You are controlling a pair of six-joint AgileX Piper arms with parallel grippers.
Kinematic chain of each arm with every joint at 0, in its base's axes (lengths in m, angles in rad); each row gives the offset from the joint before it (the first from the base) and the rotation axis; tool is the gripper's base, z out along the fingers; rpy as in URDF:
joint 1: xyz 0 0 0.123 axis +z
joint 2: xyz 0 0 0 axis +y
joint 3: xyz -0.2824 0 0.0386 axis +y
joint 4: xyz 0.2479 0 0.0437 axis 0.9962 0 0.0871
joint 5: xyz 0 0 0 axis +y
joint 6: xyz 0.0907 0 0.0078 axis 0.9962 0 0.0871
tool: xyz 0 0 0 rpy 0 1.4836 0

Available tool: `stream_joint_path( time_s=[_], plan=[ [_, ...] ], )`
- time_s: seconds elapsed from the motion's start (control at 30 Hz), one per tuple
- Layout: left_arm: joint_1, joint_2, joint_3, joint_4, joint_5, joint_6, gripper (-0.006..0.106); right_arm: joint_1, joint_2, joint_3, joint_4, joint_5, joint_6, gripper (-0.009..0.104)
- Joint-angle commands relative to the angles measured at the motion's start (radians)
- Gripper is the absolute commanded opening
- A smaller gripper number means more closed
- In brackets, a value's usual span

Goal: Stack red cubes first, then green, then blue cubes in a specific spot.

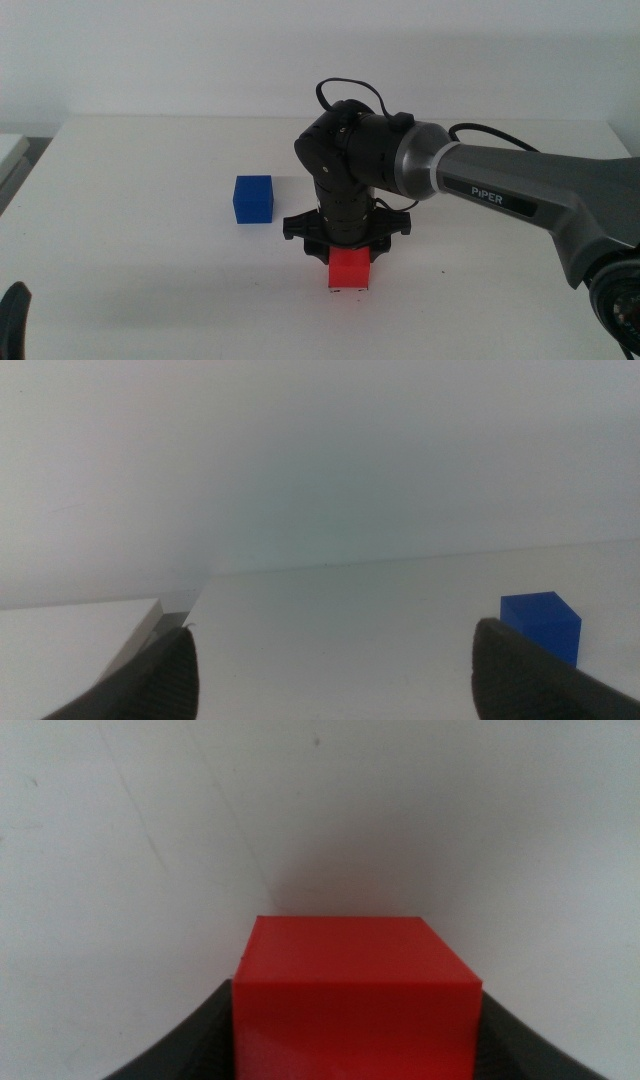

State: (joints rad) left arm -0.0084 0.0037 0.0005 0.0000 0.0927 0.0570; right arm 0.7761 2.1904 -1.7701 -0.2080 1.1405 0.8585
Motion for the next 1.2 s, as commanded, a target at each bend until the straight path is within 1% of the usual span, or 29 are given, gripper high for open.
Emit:
stream_joint_path(
  time_s=[0.0,0.17,0.2,0.23,0.33,0.43,0.5,0.6,0.63,0.7,0.8,0.83,0.9,0.97,1.03,1.17],
  plan=[
    [-0.002,-0.004,0.000,0.000,-0.007,-0.002,0.094,0.002,0.006,-0.006,-0.012,-0.002,0.005,0.013],
    [-0.002,-0.004,0.000,0.000,-0.007,-0.002,0.094,0.002,0.011,-0.006,-0.011,-0.002,0.005,0.013],
    [-0.002,-0.004,0.000,0.000,-0.007,-0.002,0.094,0.002,0.011,-0.006,-0.011,-0.002,0.005,0.019],
    [-0.002,-0.004,0.000,0.000,-0.007,-0.002,0.094,0.002,0.011,-0.006,-0.015,-0.004,0.005,0.058],
    [-0.002,-0.004,0.000,0.000,-0.007,-0.002,0.094,0.002,0.009,-0.006,-0.018,-0.009,0.005,0.077],
    [-0.002,-0.004,0.000,0.000,-0.007,-0.002,0.094,0.004,-0.037,-0.006,-0.018,0.000,-0.033,0.089],
    [-0.002,-0.004,0.000,0.000,-0.007,-0.002,0.094,0.004,-0.105,-0.006,-0.018,0.020,-0.095,0.091],
    [-0.002,-0.004,0.000,0.000,-0.007,-0.002,0.094,-0.035,-0.227,-0.006,-0.003,0.037,-0.265,0.091],
    [-0.002,-0.004,0.000,0.000,-0.007,-0.002,0.094,-0.074,-0.258,-0.006,0.014,0.040,-0.297,0.091],
    [-0.002,-0.004,0.000,0.000,-0.007,-0.002,0.094,-0.163,-0.288,-0.006,0.014,0.048,-0.336,0.091],
    [-0.002,-0.004,0.000,0.000,-0.007,-0.002,0.094,-0.292,-0.301,-0.019,-0.035,0.072,-0.386,0.091],
    [-0.002,-0.004,0.000,0.000,-0.007,-0.002,0.094,-0.335,-0.299,-0.031,-0.032,0.069,-0.409,0.091],
    [-0.002,-0.004,0.000,0.000,-0.007,-0.002,0.094,-0.408,-0.287,-0.054,-0.011,0.037,-0.471,0.091],
    [-0.002,-0.004,0.000,0.000,-0.007,-0.002,0.094,-0.476,-0.259,-0.076,0.029,-0.010,-0.521,0.091],
    [-0.002,-0.004,0.000,0.000,-0.007,-0.002,0.094,-0.532,-0.228,-0.087,0.064,-0.024,-0.550,0.091],
    [-0.002,-0.004,0.000,0.000,-0.007,-0.002,0.094,-0.610,-0.166,-0.087,0.075,-0.038,-0.603,0.091]
  ],
)
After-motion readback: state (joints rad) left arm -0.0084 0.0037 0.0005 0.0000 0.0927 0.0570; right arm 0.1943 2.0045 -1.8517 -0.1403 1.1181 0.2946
